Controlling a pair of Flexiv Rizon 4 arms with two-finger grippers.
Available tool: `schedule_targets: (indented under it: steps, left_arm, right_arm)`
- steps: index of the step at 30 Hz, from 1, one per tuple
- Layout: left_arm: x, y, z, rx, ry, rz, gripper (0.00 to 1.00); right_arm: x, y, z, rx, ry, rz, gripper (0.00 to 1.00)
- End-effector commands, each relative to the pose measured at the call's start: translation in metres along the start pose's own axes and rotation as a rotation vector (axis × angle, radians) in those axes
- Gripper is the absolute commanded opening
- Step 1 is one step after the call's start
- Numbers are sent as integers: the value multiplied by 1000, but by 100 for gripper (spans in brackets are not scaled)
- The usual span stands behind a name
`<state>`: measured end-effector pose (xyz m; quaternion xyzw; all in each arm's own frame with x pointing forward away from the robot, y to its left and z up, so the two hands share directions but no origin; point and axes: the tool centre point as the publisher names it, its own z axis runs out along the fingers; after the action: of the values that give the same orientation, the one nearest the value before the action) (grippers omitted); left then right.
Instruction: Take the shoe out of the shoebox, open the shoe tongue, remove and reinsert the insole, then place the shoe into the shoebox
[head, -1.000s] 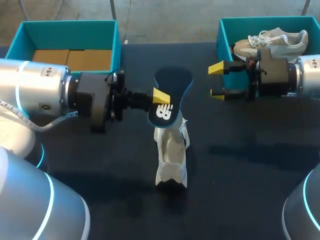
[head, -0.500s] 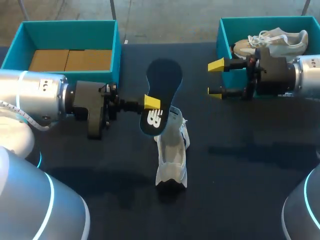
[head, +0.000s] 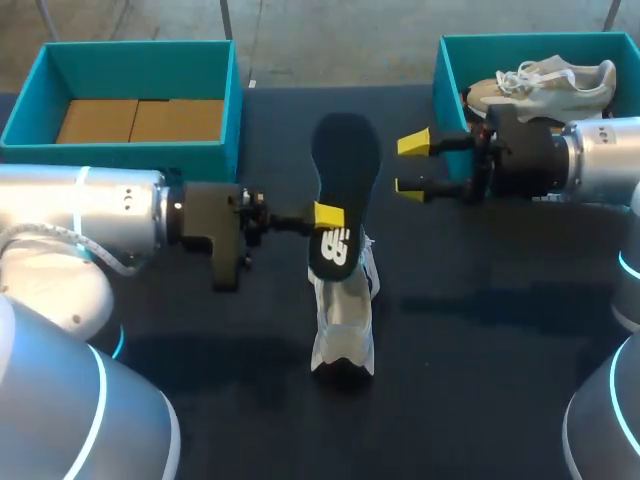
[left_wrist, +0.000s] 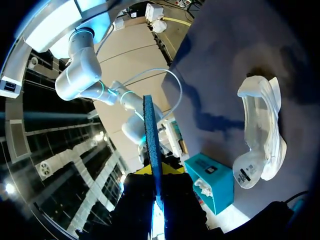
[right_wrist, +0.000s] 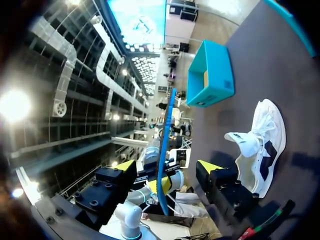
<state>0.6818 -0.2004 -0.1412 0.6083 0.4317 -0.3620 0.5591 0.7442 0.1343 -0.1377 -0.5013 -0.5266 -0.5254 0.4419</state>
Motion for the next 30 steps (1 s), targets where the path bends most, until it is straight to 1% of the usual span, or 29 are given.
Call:
schedule_targets:
  steps: [1, 5, 7, 9, 10, 20, 24, 27, 30]
  left_arm:
    - [7, 6, 19, -3, -12, 15, 0]
    - [12, 9, 26, -15, -11, 11, 0]
    - [15, 10, 29, -31, -5, -5, 0]
    - [18, 12, 32, -43, 5, -22, 0]
    - [19, 13, 34, -45, 5, -21, 0]
    - [14, 22, 45, -53, -22, -21, 0]
    - [16, 24, 49, -52, -26, -24, 0]
    - [18, 25, 52, -52, -30, -28, 0]
    - [19, 25, 53, -43, -31, -29, 0]
  right_arm:
    - [1, 4, 7, 17, 2, -3, 64]
    - [4, 4, 14, 35, 6, -7, 61]
    - [5, 3, 15, 38, 7, -9, 58]
    - [5, 2, 18, 47, 12, -6, 49]
    - [5, 1, 19, 51, 13, -4, 47]
    - [1, 3, 26, 71, 13, 6, 42]
    - [2, 4, 26, 75, 13, 4, 36]
    - [1, 5, 25, 82, 7, 8, 35]
    - [2, 6, 24, 86, 2, 9, 31]
